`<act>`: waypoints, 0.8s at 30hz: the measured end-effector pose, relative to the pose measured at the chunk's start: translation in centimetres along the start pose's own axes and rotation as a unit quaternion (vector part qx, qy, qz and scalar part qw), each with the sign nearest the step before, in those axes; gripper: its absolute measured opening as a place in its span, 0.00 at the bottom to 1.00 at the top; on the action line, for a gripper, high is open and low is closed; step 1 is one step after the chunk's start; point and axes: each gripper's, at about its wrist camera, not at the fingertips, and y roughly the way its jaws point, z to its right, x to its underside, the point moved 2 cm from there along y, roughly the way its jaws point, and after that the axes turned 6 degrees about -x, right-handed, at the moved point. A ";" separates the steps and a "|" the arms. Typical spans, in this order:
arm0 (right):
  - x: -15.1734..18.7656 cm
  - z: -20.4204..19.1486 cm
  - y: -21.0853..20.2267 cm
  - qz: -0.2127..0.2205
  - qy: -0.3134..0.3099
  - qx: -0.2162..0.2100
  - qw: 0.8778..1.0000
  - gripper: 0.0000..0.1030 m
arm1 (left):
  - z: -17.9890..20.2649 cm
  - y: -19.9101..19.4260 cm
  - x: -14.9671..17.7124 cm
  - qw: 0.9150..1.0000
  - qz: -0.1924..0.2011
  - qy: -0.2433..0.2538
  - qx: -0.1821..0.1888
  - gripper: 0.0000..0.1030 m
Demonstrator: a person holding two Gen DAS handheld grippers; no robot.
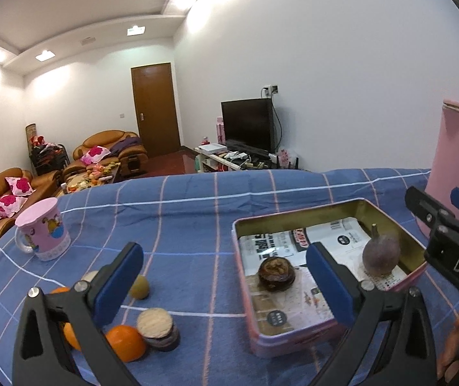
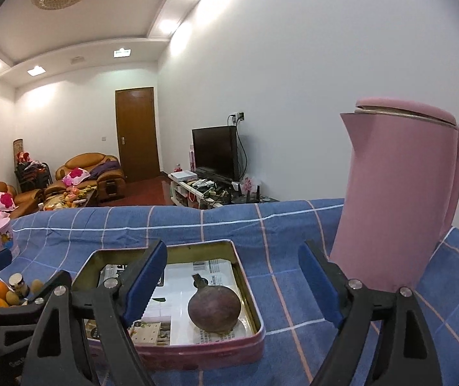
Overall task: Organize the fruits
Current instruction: 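Withdraw both tools from the tin box back toward the fruit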
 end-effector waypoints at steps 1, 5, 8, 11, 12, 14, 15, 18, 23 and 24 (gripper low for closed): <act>0.0 -0.1 0.0 -0.001 0.000 -0.001 1.000 0.83 | -0.1 0.0 0.1 1.000 -0.001 0.000 0.000 1.00; 0.2 -0.9 -0.4 0.000 0.000 -0.003 1.000 0.83 | -0.5 -0.2 0.2 1.000 -0.002 0.002 -0.004 1.00; 0.3 -1.5 -0.6 -0.003 0.002 -0.008 1.000 0.83 | -1.2 -0.5 0.5 1.000 -0.004 0.000 -0.004 1.00; 0.5 -2.2 -0.8 -0.006 0.005 -0.018 1.000 0.83 | -1.8 -0.5 0.7 1.000 -0.008 -0.004 -0.005 1.00; 0.6 -2.5 -0.9 -0.007 0.003 -0.020 1.000 0.83 | -2.1 -0.5 0.8 1.000 -0.009 -0.005 -0.006 1.00; 0.6 -3.1 -1.0 -0.007 0.000 -0.020 1.000 0.83 | -2.5 -0.6 0.9 1.000 -0.010 -0.006 -0.006 1.00; 0.7 -3.4 -1.2 -0.007 0.002 -0.023 1.000 0.83 | -2.8 -0.6 1.0 1.000 -0.011 -0.005 -0.007 1.00; 0.8 -4.1 -1.2 -0.010 0.007 -0.031 0.999 0.83 | -3.6 -0.7 1.1 1.000 -0.012 -0.007 -0.008 1.00; 1.2 -5.6 -1.4 -0.017 0.013 -0.048 0.999 0.83 | -5.0 -0.7 1.3 1.000 -0.018 -0.015 -0.012 1.00; 1.3 -6.1 -1.4 -0.020 0.015 -0.052 0.998 0.83 | -5.3 -0.8 1.4 1.000 -0.018 -0.015 -0.013 1.00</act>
